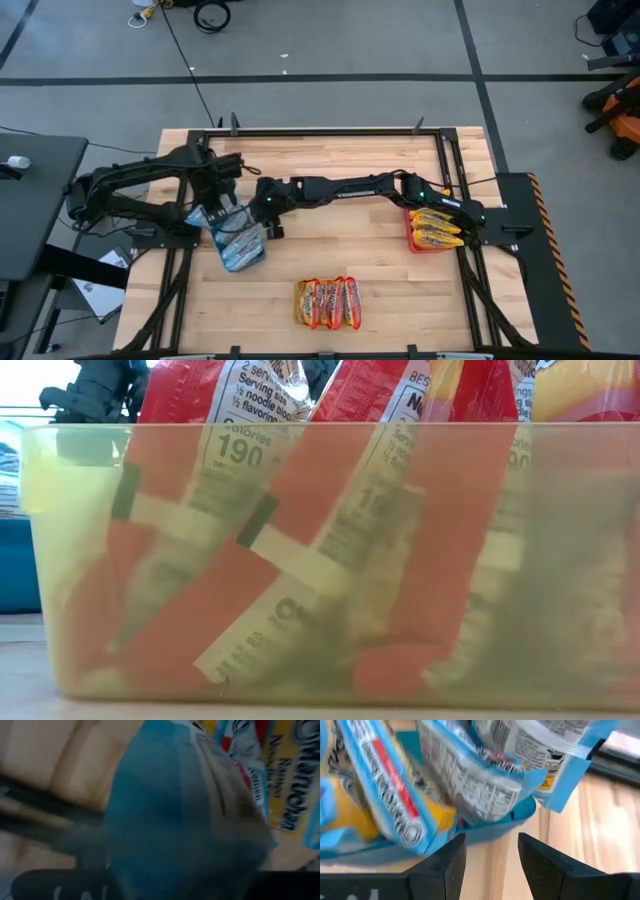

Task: Sort Maruchan noodles
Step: Put the blue noodle pack into the blue bin

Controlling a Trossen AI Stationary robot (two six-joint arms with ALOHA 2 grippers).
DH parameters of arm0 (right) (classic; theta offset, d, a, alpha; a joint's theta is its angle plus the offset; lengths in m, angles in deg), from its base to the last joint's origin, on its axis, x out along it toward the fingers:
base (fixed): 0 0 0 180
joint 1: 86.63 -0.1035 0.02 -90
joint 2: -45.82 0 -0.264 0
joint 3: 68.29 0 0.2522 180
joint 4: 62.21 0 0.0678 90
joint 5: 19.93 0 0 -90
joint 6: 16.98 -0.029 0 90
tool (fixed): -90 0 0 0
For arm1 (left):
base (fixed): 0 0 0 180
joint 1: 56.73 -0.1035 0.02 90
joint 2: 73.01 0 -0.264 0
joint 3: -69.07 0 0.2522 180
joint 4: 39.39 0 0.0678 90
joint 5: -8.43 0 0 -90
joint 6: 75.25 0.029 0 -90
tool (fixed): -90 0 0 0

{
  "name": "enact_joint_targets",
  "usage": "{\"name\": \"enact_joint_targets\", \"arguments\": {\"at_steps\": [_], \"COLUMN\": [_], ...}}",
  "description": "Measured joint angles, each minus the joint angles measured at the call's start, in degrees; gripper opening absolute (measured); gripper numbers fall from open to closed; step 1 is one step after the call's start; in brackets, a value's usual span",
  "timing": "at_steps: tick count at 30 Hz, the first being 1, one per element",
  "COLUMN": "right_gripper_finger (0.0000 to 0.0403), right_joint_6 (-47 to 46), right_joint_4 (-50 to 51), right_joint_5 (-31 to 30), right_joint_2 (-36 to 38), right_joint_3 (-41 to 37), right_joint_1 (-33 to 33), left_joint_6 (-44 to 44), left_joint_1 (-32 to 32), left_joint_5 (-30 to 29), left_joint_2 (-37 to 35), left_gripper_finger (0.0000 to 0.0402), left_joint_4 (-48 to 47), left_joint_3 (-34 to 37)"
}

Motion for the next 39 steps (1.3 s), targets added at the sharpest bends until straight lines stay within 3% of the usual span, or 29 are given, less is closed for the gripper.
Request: {"name": "enact_joint_targets", "arguments": {"at_steps": [7, 12, 22, 27, 32, 39], "right_gripper_finger": [0.0185, 0.0185, 0.0178, 0.0127, 0.0019, 0.0007], "right_joint_6": [5.7, 9.8, 14.1, 12.9, 7.6, -3.4], "right_joint_4": [6.5, 10.3, 16.4, 16.4, 15.1, 14.0], "right_joint_5": [0.1, 0.6, 9.0, 9.5, 9.4, 9.6], "right_joint_2": [2.1, 2.5, 2.1, 2.1, 2.1, 4.9], "right_joint_3": [0.0, 0.1, 0.0, 0.0, 0.0, 0.1], "right_joint_1": [-0.2, 0.0, 0.0, -0.2, -0.1, 0.2], "left_joint_6": [3.5, 6.5, 6.9, 6.7, 6.3, 7.7], "left_joint_1": [0.1, -0.5, -2.0, -2.0, -2.0, -2.0], "left_joint_5": [11.3, 10.4, 9.8, 9.4, 9.0, 7.4], "left_joint_2": [0.8, 2.5, 2.6, 2.6, 2.6, 2.5], "left_gripper_finger": [0.0078, 0.0078, 0.0078, 0.0078, 0.0078, 0.0078], "left_joint_4": [15.7, 17.1, 18.2, 18.2, 18.4, 19.0], "left_joint_3": [0.5, 0.0, -0.1, -0.1, -0.1, -0.1]}}
